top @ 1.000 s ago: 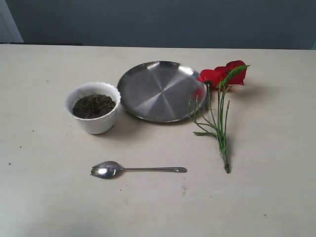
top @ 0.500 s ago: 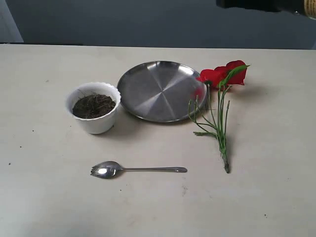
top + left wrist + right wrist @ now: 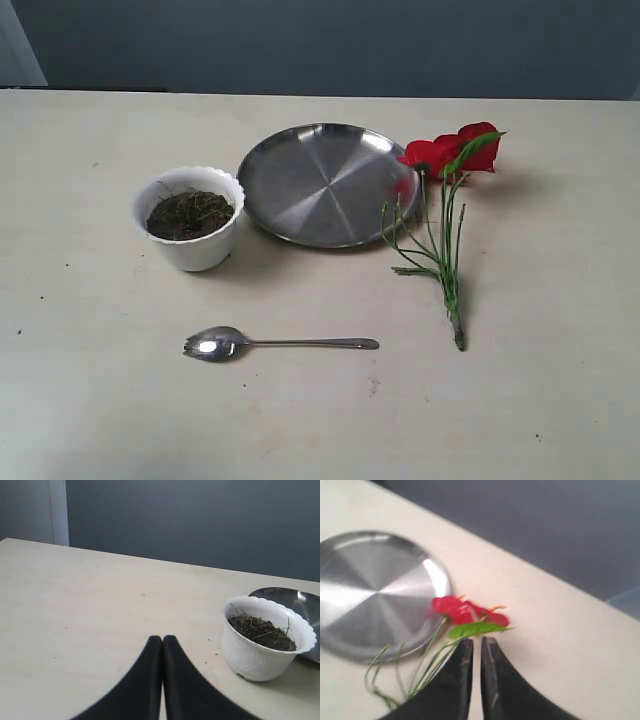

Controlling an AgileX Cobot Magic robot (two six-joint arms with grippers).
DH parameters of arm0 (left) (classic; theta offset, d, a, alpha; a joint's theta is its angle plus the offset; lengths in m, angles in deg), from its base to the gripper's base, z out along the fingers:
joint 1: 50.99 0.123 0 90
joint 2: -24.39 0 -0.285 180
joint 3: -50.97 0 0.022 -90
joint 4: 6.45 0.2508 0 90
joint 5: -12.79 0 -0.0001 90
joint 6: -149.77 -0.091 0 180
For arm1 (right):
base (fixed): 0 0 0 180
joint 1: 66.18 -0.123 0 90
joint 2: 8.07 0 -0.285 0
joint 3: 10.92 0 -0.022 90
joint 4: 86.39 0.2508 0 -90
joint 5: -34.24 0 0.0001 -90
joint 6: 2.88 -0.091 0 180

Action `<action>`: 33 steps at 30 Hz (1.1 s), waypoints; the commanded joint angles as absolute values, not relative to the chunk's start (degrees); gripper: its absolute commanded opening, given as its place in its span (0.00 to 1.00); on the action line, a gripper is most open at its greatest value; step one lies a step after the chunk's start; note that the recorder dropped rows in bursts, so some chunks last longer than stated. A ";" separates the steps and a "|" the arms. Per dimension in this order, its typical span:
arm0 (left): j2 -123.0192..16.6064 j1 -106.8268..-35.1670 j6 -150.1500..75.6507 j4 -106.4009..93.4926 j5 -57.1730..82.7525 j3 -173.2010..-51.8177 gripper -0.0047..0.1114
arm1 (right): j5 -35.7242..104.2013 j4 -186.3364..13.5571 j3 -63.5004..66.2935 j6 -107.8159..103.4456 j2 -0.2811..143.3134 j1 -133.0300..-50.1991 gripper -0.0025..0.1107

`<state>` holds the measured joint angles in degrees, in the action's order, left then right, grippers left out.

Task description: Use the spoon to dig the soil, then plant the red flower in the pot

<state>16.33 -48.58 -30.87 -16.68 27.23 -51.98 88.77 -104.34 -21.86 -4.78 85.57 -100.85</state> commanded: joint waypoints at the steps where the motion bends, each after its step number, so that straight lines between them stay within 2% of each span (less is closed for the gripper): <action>1: 16.61 -48.95 -30.81 -16.60 26.51 -51.82 0.04 | 97.02 -99.51 -23.33 1.65 87.29 -107.32 0.08; 8: 16.61 -48.95 -30.81 -16.60 26.51 -51.82 0.04 | 98.00 -100.25 -18.04 6.35 89.96 -122.03 0.08; 16: 16.61 -48.95 -30.81 -16.60 26.51 -51.82 0.04 | 99.81 -99.82 -17.88 7.09 103.40 -126.32 0.09; 18: 16.61 -48.95 -30.81 -16.60 26.51 -51.82 0.04 | 100.38 -99.72 -17.88 7.09 106.52 -126.32 0.15; 22: 16.61 -48.95 -30.81 -16.60 26.51 -51.82 0.04 | 99.55 -99.81 -17.88 7.17 110.07 -126.32 0.42; 24: 16.61 -48.95 -30.81 -16.60 26.51 -51.82 0.04 | 99.27 -100.17 -17.88 7.17 110.32 -126.32 0.47; 26: 16.61 -48.95 -30.81 -16.60 26.51 -51.82 0.04 | 99.63 -98.84 -17.88 7.17 110.44 -126.32 0.44; 31: 16.61 -48.95 -30.81 -16.60 26.51 -51.82 0.04 | 97.60 -96.00 -17.88 7.39 111.31 -126.32 0.23; 33: 16.61 -48.95 -30.81 -16.60 26.51 -51.82 0.04 | 97.24 -96.00 -17.88 7.49 112.46 -126.32 0.22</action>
<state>16.33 -48.58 -30.87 -16.68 27.23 -51.98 98.12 -96.38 -17.78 6.89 111.29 -126.19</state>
